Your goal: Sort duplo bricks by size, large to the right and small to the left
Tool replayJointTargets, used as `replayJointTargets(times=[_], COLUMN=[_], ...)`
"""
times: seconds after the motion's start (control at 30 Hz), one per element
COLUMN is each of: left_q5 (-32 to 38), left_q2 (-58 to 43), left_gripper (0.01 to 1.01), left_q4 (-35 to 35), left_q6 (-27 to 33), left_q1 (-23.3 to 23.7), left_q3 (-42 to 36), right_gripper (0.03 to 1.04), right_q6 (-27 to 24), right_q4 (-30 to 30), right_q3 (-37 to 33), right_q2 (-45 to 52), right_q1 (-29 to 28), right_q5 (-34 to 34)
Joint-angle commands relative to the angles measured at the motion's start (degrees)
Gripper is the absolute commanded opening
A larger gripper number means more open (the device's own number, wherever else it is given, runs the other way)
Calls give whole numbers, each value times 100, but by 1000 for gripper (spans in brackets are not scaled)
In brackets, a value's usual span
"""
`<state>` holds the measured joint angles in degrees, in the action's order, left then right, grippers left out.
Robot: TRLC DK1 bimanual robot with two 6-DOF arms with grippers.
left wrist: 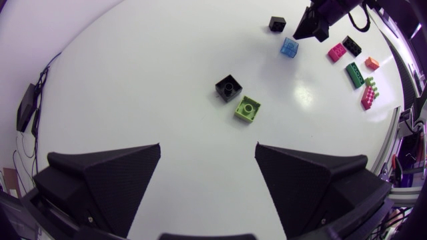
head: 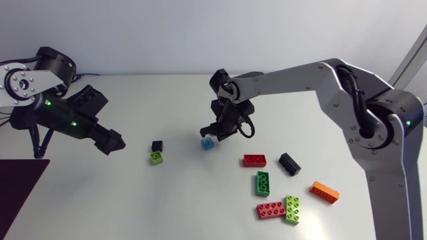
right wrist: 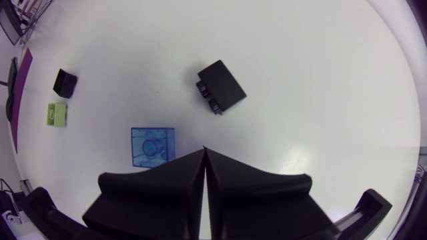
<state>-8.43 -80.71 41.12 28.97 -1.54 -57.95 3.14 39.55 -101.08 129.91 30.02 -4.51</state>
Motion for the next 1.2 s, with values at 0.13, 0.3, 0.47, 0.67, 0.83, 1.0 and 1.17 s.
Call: replayJointTargets(times=[0.13, 0.3, 0.47, 0.67, 0.83, 1.0, 1.17], left_q5=[-45, -45, -45, -71, -133, -177, -177], left_q2=[37, 55, 152, 187, 178, 169, 134], left_gripper=[987, 987, 987, 987, 987, 987, 987], left_q4=[-25, -25, -17, -17, -17, -25, -25], left_q6=[161, 161, 223, 267, 258, 241, 276], left_q1=[49, 57, 154, 216, 180, 163, 189], left_q3=[126, 126, 241, 241, 249, 267, 249], right_gripper=[48, 48, 48, 48, 48, 48, 48], right_q6=[3, 12, 64, 135, -50, -217, -296], right_q4=[273, 492, 765, 905, 905, 1046, 1213], right_q3=[-369, -720, -791, -914, -1397, -1819, -2390], right_q2=[263, 465, 395, 219, 316, 659, 1221], right_q1=[399, 786, 1120, 1032, 285, -31, -137], right_q5=[12, 56, -14, -181, 12, 56, 56])
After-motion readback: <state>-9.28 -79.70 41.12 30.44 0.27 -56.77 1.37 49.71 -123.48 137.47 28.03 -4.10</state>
